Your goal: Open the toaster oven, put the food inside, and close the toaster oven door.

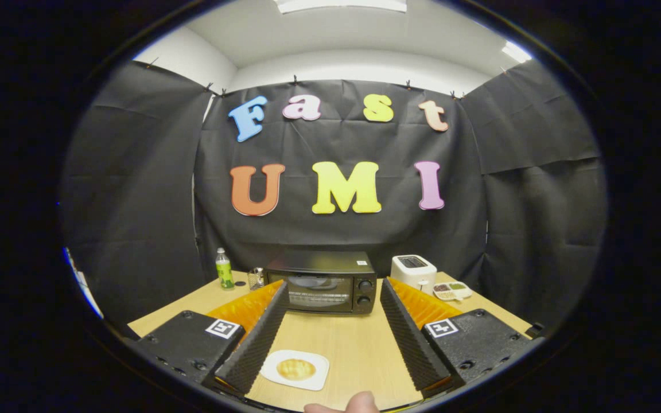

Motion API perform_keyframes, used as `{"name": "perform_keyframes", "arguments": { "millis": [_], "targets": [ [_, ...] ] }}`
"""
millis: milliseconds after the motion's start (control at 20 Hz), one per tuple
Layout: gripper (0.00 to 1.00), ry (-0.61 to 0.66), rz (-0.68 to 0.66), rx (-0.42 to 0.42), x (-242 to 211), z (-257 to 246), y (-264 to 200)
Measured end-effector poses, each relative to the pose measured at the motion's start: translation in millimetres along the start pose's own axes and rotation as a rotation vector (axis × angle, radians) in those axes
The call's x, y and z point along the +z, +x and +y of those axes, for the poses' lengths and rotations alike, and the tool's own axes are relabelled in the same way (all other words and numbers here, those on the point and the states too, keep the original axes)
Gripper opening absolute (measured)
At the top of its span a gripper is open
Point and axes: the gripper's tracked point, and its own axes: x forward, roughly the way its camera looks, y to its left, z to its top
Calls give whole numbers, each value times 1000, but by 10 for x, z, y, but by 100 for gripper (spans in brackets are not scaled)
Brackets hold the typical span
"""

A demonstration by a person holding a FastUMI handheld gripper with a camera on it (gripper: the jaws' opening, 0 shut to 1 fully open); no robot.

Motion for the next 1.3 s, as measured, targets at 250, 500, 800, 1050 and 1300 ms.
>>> {"name": "perform_keyframes", "arguments": {
  "millis": [250,500,800,1050,1300],
  "targets": [
    [100,8,-7,32,135,135,643],
    [100,15,-13,25,253,269,1512],
    [100,16,70,11,-231,415,2447],
    [100,24,141,-3,-719,478,2994],
    [100,-12,173,-17,-1017,552,3272]
  ]
}}
